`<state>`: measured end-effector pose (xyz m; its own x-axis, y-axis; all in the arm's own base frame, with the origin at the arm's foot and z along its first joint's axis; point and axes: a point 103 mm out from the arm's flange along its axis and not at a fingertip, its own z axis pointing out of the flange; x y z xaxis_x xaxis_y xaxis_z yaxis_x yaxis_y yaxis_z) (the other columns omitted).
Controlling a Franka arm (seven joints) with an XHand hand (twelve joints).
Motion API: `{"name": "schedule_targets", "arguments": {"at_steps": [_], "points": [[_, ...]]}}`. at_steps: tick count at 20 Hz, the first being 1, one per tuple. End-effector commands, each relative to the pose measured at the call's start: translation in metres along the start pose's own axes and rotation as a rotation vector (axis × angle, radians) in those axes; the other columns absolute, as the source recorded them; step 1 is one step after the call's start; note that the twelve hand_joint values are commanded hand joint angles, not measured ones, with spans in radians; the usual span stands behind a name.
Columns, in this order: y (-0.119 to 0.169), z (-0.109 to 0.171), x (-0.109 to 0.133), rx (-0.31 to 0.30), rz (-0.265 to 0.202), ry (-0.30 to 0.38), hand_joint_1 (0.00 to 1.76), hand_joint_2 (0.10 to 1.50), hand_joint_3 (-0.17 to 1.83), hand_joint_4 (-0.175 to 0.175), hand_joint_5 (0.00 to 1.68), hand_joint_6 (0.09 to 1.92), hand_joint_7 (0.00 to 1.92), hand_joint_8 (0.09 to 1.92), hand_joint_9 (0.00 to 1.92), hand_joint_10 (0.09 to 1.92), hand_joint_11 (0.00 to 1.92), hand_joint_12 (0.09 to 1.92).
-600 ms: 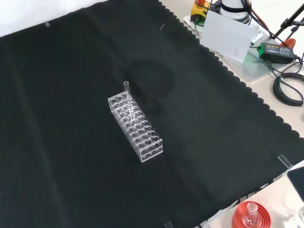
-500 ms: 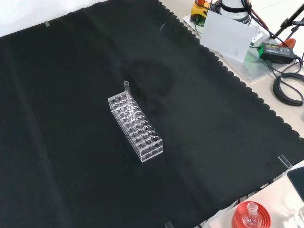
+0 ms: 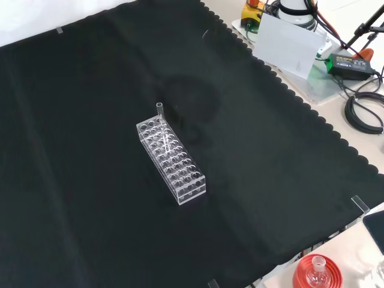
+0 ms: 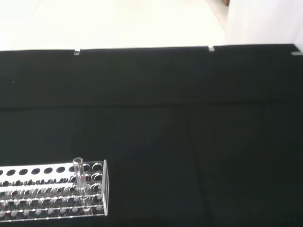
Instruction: Pick up the test tube.
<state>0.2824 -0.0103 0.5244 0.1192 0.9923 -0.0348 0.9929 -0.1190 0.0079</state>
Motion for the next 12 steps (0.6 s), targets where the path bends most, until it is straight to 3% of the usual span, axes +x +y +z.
{"name": "schedule_targets", "arguments": {"at_steps": [1,12], "points": [[-0.038,-0.041,-0.015,-0.036,0.028,-0.006,0.63,0.94,0.08,-0.010,0.22,0.09,0.36,0.09,0.37,0.09,0.00,1.13],[-0.009,-0.028,0.004,-0.021,-0.024,0.069,0.70,0.93,0.08,-0.017,0.25,0.09,0.43,0.09,0.42,0.09,0.00,1.20]]}}
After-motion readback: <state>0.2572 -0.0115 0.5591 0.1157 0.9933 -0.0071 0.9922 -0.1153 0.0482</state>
